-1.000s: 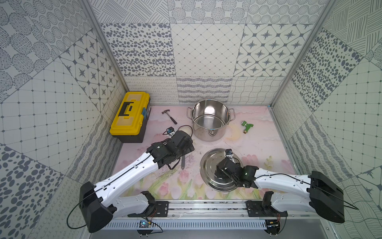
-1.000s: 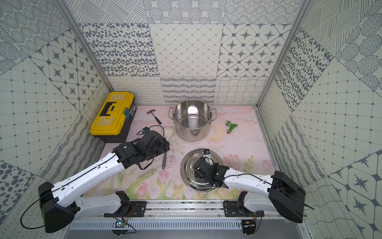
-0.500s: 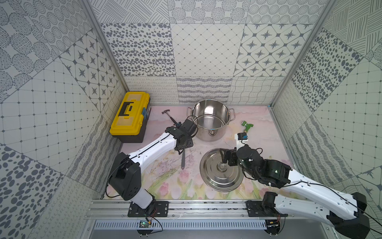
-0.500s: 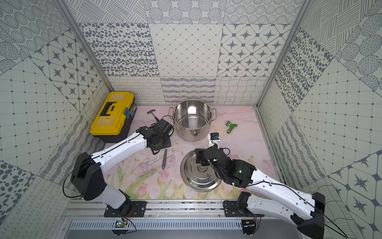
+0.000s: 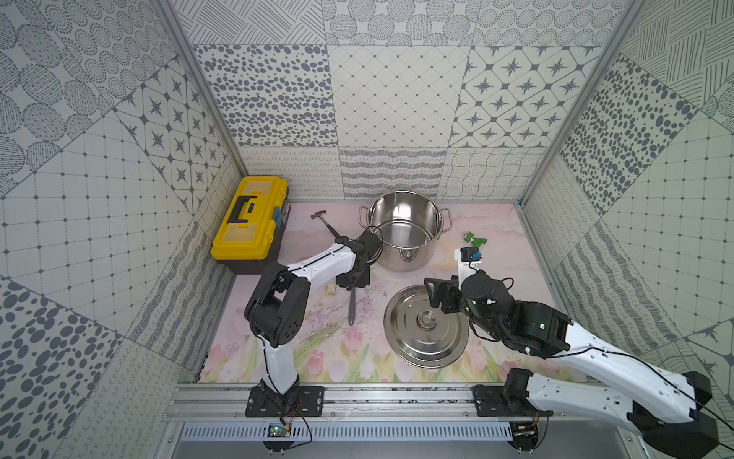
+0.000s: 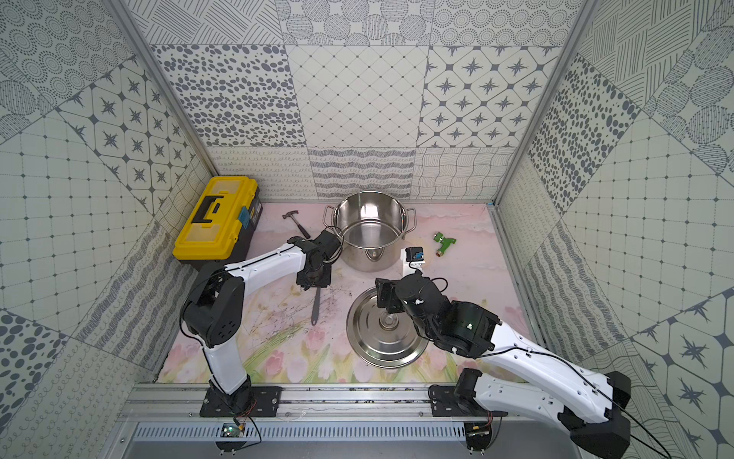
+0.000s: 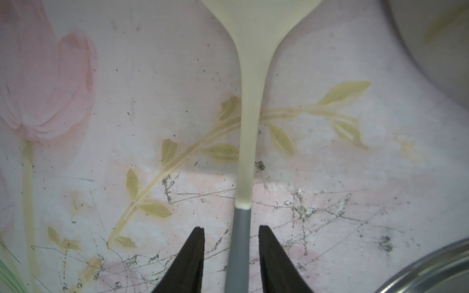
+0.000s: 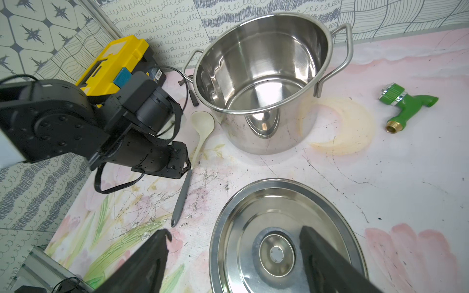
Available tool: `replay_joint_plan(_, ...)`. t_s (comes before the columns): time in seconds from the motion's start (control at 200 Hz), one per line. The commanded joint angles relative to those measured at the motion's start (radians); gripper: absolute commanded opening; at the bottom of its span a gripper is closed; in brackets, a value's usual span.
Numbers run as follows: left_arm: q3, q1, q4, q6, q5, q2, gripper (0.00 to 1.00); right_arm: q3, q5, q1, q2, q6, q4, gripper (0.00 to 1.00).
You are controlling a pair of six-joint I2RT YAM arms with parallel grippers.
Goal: Stir the soup with a spoon
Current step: Pick up the spoon from the center of the board.
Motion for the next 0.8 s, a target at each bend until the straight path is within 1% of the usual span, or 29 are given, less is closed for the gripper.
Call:
replay_joint_plan(0.0, 0.005, 0.031, 0.022, 0.097, 0.042, 0.029, 0.38, 0.045, 0.009, 0.002, -0.010, -0.025, 0.015, 0.85)
replay_joint_plan(0.195, -0.025, 0.048, 0.082, 0.102, 0.077, 0.036, 0.35, 0.064, 0.009, -0.001, 0.017, -0.030, 0.014, 0.85)
replay_joint_plan(0.34, -0.022, 0.057, 0.099, 0.103, 0.100, 0.062, 0.30, 0.077, -0.003, -0.002, 0.041, -0.027, 0.013, 0.85)
replay_joint_plan(0.61, -0.037, 0.056, 0.140, 0.087, 0.122, 0.083, 0.29, 0.097, -0.016, -0.011, 0.071, -0.036, 0.013, 0.85)
replay_joint_plan(0.71, -0.050, 0.057, 0.148, 0.086, 0.122, 0.086, 0.22, 0.109, -0.022, -0.011, 0.084, -0.037, 0.013, 0.85)
replay_joint_plan(0.795, -0.064, 0.057, 0.158, 0.087, 0.147, 0.084, 0.09, 0.120, -0.029, -0.012, 0.097, -0.046, 0.013, 0.85)
